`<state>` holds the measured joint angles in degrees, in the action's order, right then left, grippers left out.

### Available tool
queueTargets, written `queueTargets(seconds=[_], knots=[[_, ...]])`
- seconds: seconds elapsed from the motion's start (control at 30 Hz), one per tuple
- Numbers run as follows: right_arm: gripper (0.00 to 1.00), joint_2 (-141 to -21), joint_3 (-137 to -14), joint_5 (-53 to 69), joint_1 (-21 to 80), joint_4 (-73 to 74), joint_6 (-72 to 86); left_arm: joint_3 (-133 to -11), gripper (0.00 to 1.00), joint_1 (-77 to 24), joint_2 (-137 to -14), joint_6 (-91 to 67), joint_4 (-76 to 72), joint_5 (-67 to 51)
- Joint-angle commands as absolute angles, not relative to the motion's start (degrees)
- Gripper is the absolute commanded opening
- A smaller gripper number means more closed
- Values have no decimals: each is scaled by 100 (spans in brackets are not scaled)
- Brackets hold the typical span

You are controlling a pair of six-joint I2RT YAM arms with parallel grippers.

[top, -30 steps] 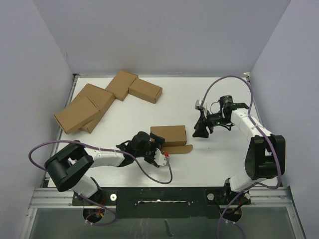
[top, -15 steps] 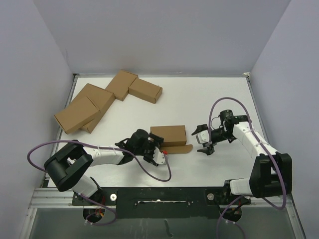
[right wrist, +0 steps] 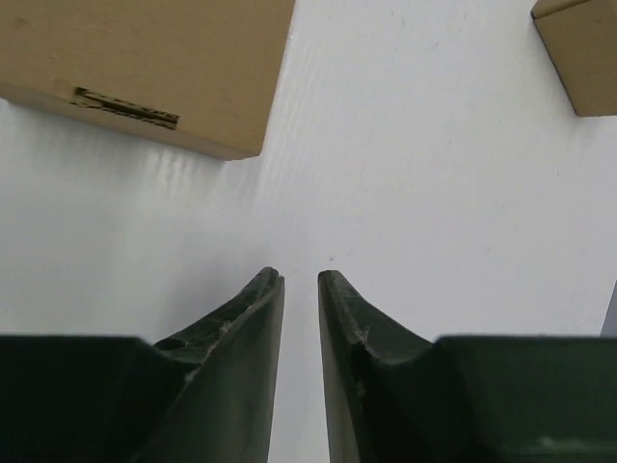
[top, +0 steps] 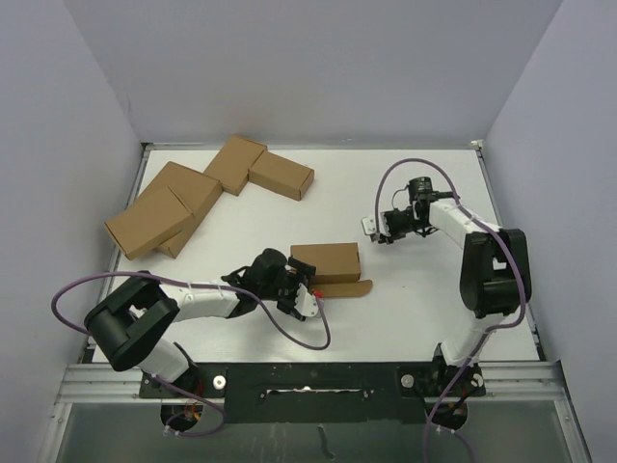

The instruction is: Fold the paper box

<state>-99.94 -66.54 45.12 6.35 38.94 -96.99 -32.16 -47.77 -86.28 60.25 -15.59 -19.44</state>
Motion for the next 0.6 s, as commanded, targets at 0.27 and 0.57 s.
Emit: queueTargets(seconds=[0.27, 0.57], knots=[[5, -10734, -7156, 4418, 1232, 3767, -10325, -3279, 80, -4694, -8335, 5983, -1136, -2217], [6, -10172, -6478, 4772, 1526, 4105, -11158, -3270, 80, -4683, -8358, 5953, -1068, -2478]])
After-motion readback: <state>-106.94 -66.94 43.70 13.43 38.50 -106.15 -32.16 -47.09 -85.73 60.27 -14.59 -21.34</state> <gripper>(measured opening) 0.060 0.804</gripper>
